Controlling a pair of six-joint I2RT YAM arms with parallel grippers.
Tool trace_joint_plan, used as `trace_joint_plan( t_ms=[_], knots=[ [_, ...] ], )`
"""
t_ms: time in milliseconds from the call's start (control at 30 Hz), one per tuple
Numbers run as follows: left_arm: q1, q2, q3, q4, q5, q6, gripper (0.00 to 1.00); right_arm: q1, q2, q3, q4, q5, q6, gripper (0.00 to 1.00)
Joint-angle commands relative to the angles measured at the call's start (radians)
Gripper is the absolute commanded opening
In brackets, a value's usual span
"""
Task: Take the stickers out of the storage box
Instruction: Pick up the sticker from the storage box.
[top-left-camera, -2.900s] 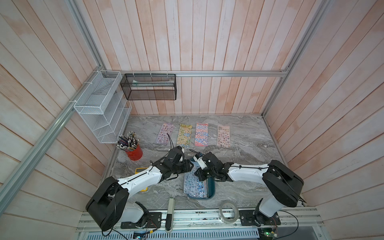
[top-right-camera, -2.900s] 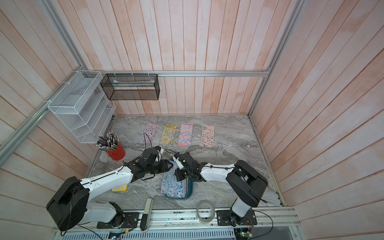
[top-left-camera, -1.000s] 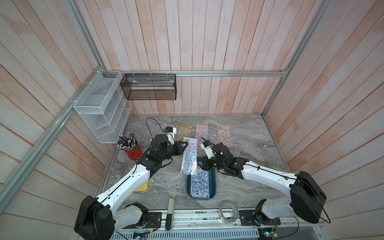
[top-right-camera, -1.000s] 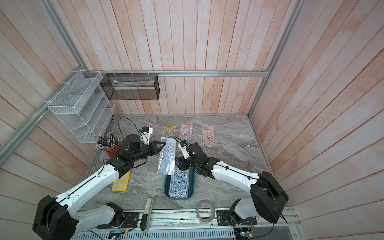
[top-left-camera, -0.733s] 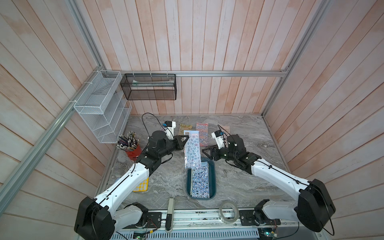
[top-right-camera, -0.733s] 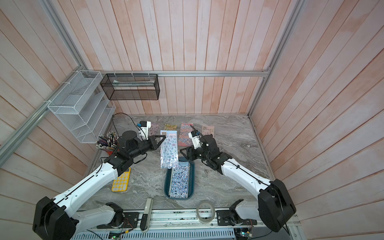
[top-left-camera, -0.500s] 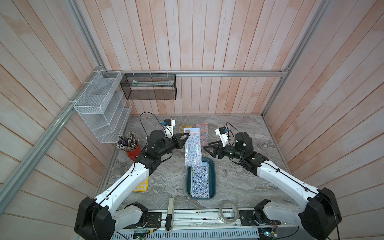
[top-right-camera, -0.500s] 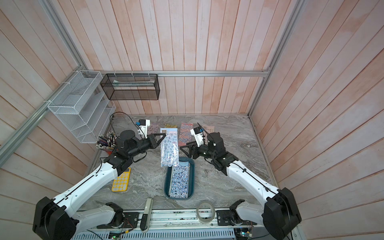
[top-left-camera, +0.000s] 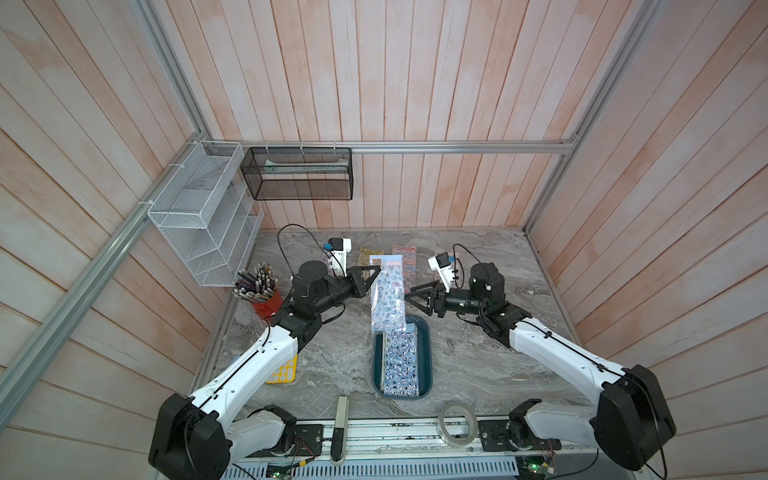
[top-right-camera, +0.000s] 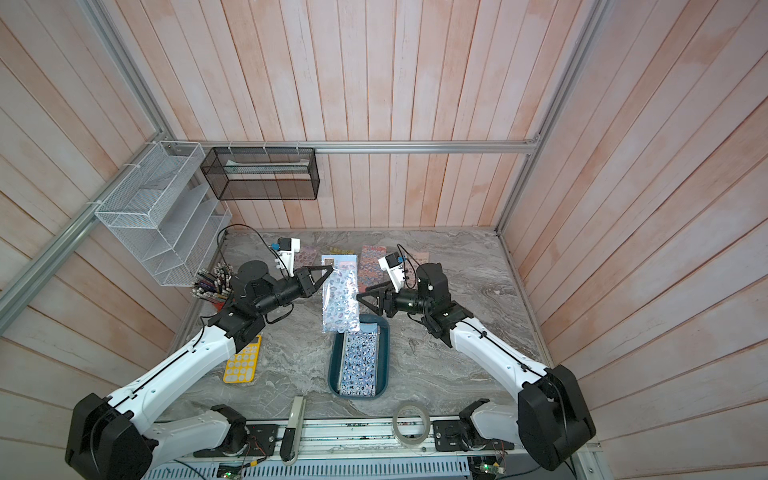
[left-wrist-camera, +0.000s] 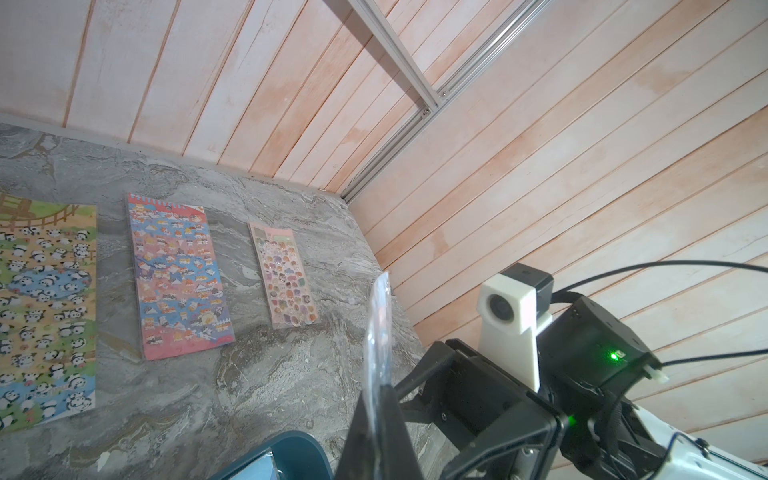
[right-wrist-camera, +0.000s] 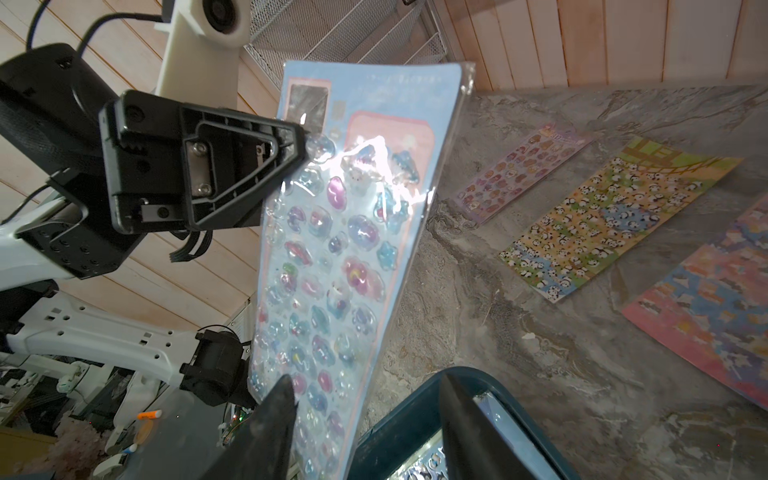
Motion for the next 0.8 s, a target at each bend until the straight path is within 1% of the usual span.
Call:
trace_joint_plan(
  t_ms=[0, 67, 133, 267, 433, 500, 600, 667, 700, 733, 767],
  knots=[
    [0.005, -0.017, -0.03, 0.044, 0.015, -0.016, 0.0, -0.006, 0.034, -0.011, 0.082, -0.064, 0.055, 0.49],
    [0.005, -0.016, -0.034, 0.054, 0.013, -0.023, 0.0, -0.006, 0.048, -0.011, 0.101, -0.065, 0.08, 0.46],
    [0.005, -0.009, -0.034, 0.059, 0.015, -0.028, 0.0, -0.006, 0.059, -0.022, 0.136, -0.064, 0.105, 0.46],
    [0.006, 0.001, -0.033, 0.082, 0.024, -0.039, 0.0, 0.003, 0.101, -0.034, 0.18, -0.056, 0.147, 0.48],
    [0.007, 0.007, -0.033, 0.087, 0.027, -0.043, 0.0, 0.044, 0.145, -0.035, 0.237, -0.066, 0.184, 0.5],
    [0.006, 0.008, -0.035, 0.083, 0.023, -0.043, 0.0, 0.055, 0.144, -0.032, 0.241, -0.058, 0.191, 0.49],
    [0.007, 0.011, -0.035, 0.078, 0.013, -0.041, 0.0, 0.061, 0.13, -0.032, 0.237, -0.051, 0.194, 0.44],
    [0.009, 0.018, -0.035, 0.078, 0.008, -0.042, 0.0, 0.064, 0.12, -0.034, 0.238, -0.062, 0.197, 0.37],
    [0.009, 0.02, -0.033, 0.078, 0.007, -0.042, 0.0, 0.066, 0.117, -0.036, 0.237, -0.064, 0.2, 0.23],
    [0.011, 0.025, -0.033, 0.079, 0.006, -0.042, 0.0, 0.067, 0.112, -0.037, 0.236, -0.062, 0.203, 0.05],
    [0.012, 0.027, -0.029, 0.078, 0.003, -0.045, 0.0, 0.067, 0.109, -0.038, 0.231, -0.06, 0.205, 0.0]
  ],
)
